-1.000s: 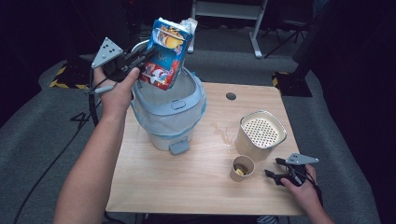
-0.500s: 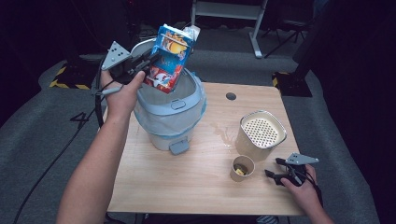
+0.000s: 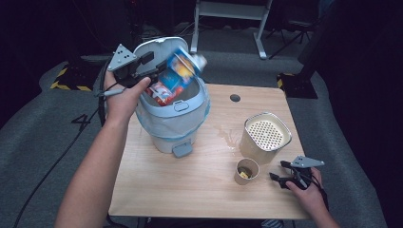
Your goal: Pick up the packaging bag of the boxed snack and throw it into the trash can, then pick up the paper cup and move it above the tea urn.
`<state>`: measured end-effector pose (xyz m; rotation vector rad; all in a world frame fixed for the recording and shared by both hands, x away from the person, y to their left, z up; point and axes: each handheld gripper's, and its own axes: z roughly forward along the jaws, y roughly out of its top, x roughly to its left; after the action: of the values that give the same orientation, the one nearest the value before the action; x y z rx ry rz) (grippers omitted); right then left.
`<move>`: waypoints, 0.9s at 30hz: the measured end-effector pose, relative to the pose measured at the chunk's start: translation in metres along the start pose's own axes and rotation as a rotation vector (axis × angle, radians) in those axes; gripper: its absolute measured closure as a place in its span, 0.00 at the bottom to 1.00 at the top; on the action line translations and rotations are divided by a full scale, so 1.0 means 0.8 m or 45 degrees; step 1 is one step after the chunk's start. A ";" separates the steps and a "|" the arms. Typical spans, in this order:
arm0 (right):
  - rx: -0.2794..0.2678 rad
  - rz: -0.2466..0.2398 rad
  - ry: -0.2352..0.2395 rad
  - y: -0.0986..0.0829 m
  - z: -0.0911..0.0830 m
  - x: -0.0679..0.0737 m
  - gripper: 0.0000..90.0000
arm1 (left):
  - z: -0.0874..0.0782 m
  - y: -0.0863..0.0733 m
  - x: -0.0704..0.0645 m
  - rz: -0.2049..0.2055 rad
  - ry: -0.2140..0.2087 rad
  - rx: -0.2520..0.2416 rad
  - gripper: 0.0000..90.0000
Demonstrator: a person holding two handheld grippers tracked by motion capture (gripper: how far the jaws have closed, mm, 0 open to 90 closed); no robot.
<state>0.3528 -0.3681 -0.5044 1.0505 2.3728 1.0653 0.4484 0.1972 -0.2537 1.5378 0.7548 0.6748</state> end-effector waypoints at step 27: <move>0.006 -0.020 0.025 0.000 -0.001 0.000 0.25 | -0.104 -0.066 -0.074 0.113 -0.341 0.214 0.44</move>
<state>0.3521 -0.3683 -0.5040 1.0256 2.3965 1.0697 0.3428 0.2044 -0.2975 1.7814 0.5538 0.4655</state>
